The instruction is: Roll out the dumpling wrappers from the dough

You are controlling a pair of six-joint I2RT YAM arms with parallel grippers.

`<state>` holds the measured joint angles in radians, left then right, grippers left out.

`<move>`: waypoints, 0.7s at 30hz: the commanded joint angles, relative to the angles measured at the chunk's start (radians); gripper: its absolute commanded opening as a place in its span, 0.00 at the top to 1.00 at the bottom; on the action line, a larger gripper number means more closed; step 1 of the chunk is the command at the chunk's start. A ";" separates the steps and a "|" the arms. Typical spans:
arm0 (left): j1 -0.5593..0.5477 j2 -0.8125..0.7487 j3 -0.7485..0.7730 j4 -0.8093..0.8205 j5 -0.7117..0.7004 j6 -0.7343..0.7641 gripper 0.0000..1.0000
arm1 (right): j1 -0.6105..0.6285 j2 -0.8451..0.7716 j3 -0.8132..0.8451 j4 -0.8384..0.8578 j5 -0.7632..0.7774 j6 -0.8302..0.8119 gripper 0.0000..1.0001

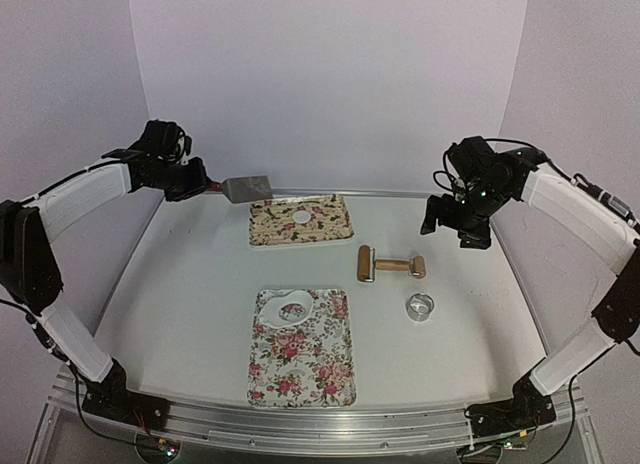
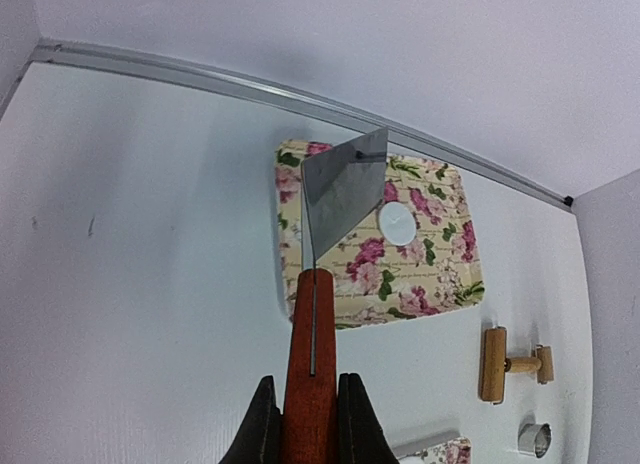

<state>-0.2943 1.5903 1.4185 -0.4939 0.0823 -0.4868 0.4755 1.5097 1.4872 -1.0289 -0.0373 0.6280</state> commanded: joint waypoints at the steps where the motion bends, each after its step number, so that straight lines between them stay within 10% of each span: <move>1: 0.113 -0.196 -0.183 0.070 0.084 -0.169 1.00 | -0.006 -0.061 -0.048 0.053 0.103 0.013 0.03; 21: 0.232 -0.498 -0.688 0.203 0.110 -0.660 1.00 | -0.005 -0.080 -0.111 0.092 0.115 0.073 0.03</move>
<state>-0.0662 1.1244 0.7485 -0.4091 0.1641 -1.0581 0.4755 1.4733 1.3970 -0.9458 0.0346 0.6659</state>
